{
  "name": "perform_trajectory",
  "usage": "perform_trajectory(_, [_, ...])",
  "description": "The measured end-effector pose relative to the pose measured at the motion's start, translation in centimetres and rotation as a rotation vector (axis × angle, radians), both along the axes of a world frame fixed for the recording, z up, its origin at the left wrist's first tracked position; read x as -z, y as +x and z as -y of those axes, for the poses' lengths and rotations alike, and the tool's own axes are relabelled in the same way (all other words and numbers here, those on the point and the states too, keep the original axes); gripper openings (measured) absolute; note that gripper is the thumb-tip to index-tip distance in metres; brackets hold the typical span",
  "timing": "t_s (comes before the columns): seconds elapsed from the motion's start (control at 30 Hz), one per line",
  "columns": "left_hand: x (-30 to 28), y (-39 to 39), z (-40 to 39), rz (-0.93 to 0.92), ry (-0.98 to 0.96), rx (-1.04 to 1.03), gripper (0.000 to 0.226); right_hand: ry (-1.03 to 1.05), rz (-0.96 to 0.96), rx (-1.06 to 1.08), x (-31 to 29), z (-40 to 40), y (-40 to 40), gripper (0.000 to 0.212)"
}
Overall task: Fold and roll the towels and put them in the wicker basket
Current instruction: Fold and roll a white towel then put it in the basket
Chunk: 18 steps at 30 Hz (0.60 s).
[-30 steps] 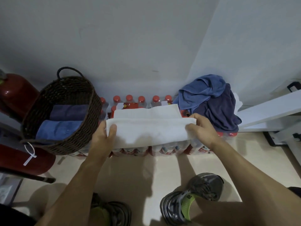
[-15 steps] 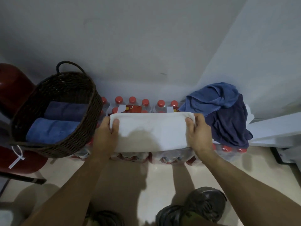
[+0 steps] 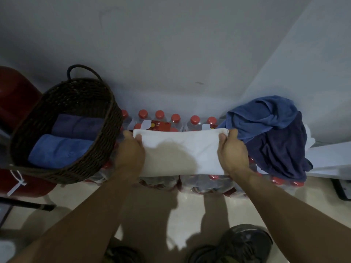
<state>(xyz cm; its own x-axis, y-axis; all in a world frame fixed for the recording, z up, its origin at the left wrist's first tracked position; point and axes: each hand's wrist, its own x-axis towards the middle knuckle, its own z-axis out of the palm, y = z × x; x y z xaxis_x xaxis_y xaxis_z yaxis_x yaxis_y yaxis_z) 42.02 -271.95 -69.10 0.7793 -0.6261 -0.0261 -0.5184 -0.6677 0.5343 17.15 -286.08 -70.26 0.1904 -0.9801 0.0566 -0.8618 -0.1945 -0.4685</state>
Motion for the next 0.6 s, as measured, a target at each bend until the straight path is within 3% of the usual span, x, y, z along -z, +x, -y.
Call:
perform_trajectory(0.23, [-1.2, 0.2, 0.0, -0.054, 0.019, 0.036, 0.04, 0.077, -0.074, 0.07, -0.5, 0.5, 0.8, 0.023])
perform_trajectory(0.33, [-2.1, -0.4, -1.5, -0.061, 0.039, 0.025, 0.039, 0.155, -0.017, 0.126, -1.8, 0.1, 0.5, 0.036])
perform_trajectory(0.4, [-2.4, -0.6, -2.9, -0.067, 0.16, 0.015, 0.044, 0.149, 0.052, 0.206, -2.5, -0.7, -0.4, 0.038])
perform_trajectory(0.47, [-2.5, -0.7, -4.0, -0.125, 0.266, 0.047, 0.053, 0.173, 0.053, 0.269, -2.8, -1.9, -1.6, 0.046])
perform_trajectory(0.6, [-3.2, -0.7, -4.4, -0.251, 0.22, 0.058, 0.06, 0.296, -0.018, 0.241, -2.6, -4.8, -3.4, 0.06])
